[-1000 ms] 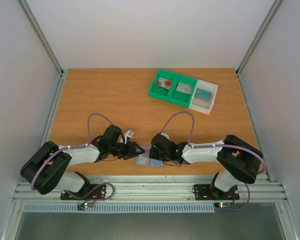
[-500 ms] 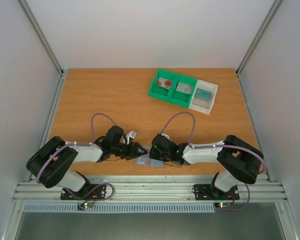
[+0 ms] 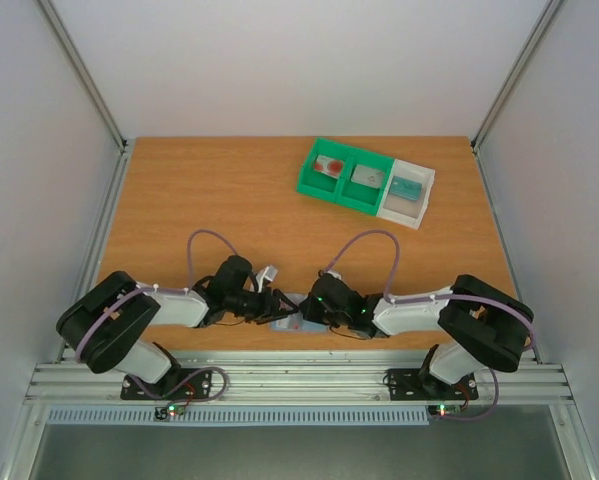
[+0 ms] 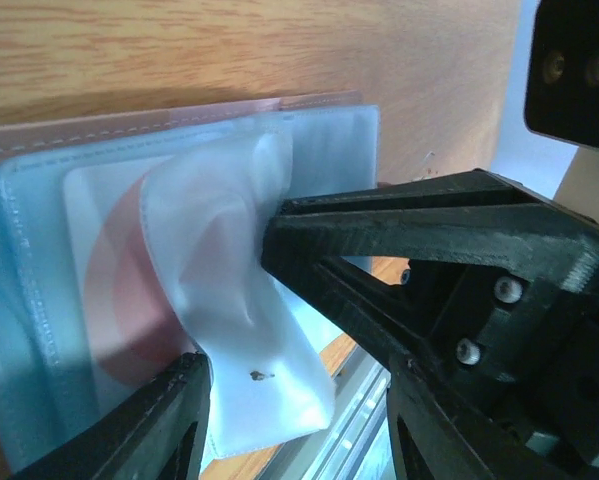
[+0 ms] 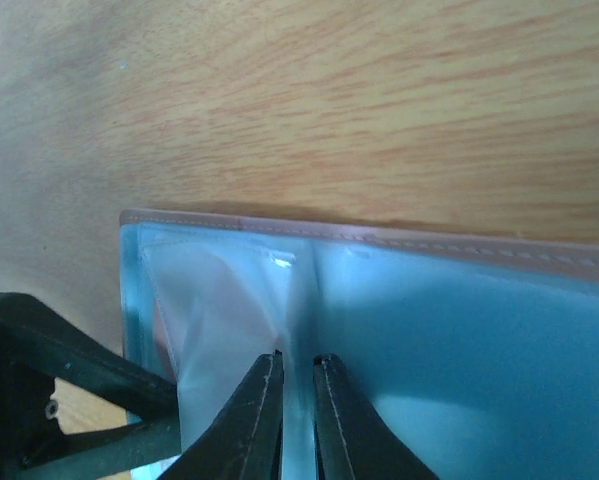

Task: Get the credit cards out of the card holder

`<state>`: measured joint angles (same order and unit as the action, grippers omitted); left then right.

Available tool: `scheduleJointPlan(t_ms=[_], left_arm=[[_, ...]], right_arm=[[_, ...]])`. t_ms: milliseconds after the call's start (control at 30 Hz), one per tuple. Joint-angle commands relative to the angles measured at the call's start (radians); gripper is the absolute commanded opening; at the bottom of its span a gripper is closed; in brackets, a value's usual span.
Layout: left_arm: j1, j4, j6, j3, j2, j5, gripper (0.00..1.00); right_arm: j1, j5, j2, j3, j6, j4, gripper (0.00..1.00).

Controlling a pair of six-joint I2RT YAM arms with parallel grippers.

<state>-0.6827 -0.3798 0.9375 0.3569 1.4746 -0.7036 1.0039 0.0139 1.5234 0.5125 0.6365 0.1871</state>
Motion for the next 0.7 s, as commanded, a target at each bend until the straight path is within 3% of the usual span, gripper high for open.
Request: scheduleJointPlan(t_ms=[0, 300, 667], left_arm=[[-0.014, -0.109, 0.016, -0.002, 0.048, 0.003, 0.5], [-0.023, -0.141, 0.037, 0.014, 0.071, 0.016, 0.49], [-0.094, -0.105, 0.062, 0.068, 0.037, 0.065, 0.48]], right_arm=[[0.01, -0.003, -0.044, -0.078, 0.017, 0.132, 0.13], [0.01, -0.003, -0.114, -0.17, 0.013, 0.291, 0.23], [0.01, 0.062, -0.331, -0.248, -0.008, 0.183, 0.23]])
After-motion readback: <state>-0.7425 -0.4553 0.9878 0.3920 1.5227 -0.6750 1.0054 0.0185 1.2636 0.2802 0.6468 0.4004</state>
